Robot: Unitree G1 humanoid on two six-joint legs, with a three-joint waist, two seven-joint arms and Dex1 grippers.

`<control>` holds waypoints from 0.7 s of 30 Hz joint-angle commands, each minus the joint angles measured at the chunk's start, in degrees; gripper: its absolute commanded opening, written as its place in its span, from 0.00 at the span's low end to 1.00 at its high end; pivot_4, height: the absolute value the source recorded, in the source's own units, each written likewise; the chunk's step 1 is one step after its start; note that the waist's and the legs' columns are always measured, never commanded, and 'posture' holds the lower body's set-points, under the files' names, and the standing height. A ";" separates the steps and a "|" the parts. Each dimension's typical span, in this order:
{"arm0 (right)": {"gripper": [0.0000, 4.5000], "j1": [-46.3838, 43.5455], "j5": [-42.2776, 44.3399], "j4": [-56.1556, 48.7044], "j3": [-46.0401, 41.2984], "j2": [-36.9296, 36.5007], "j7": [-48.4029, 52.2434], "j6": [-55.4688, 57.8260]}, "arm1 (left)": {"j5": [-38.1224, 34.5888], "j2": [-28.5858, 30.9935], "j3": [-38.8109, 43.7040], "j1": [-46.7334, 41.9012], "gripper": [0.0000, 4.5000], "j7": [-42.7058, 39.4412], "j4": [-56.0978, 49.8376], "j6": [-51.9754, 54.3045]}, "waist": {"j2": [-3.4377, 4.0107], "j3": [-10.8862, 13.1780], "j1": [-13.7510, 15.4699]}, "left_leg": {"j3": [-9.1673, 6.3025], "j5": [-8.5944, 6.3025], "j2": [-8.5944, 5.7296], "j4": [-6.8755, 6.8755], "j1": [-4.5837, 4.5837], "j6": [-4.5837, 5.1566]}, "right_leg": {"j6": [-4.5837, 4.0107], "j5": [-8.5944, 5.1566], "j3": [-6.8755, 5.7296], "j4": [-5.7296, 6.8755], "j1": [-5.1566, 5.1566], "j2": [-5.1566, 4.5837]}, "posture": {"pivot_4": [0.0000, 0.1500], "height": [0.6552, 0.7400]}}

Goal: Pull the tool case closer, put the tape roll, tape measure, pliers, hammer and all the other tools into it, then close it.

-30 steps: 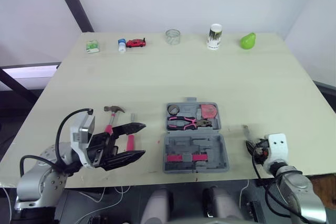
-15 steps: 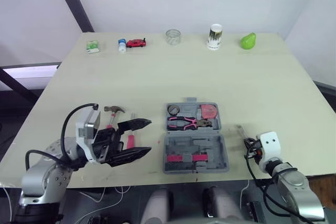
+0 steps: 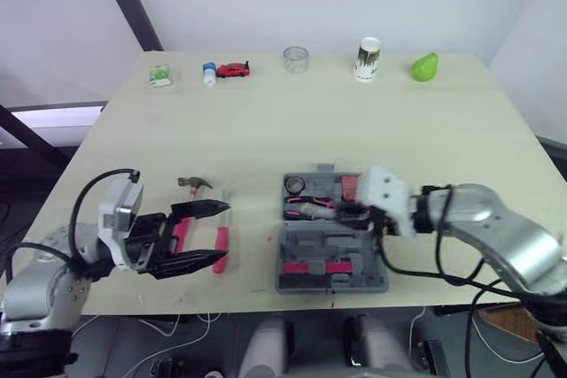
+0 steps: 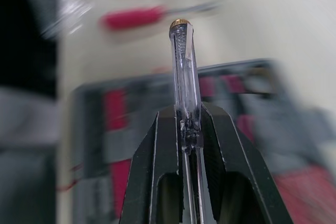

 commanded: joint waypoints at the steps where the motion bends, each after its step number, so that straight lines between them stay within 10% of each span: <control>1: 0.00 -5.00 -5.41 4.31 7.05 0.50 2.19 -0.91 | 0.21 1.28 1.88 1.09 1.00 -3.28 -0.21 -1.64 | 0.02 0.03 -0.12 | 0.07 0.00 -0.01 0.00 0.01 0.00 | 0.01 0.01 0.01 0.01 -0.01 -0.07 | 1.00 1.00; 21: 0.00 -15.28 -14.73 15.05 18.61 8.79 2.63 10.14 | -0.06 1.20 3.61 4.36 1.00 -1.47 -2.98 -1.11 | 0.03 0.04 -0.22 | 0.00 0.00 -0.05 0.01 0.01 0.00 | 0.03 0.02 -0.17 0.08 -0.04 -0.24 | 1.00 1.00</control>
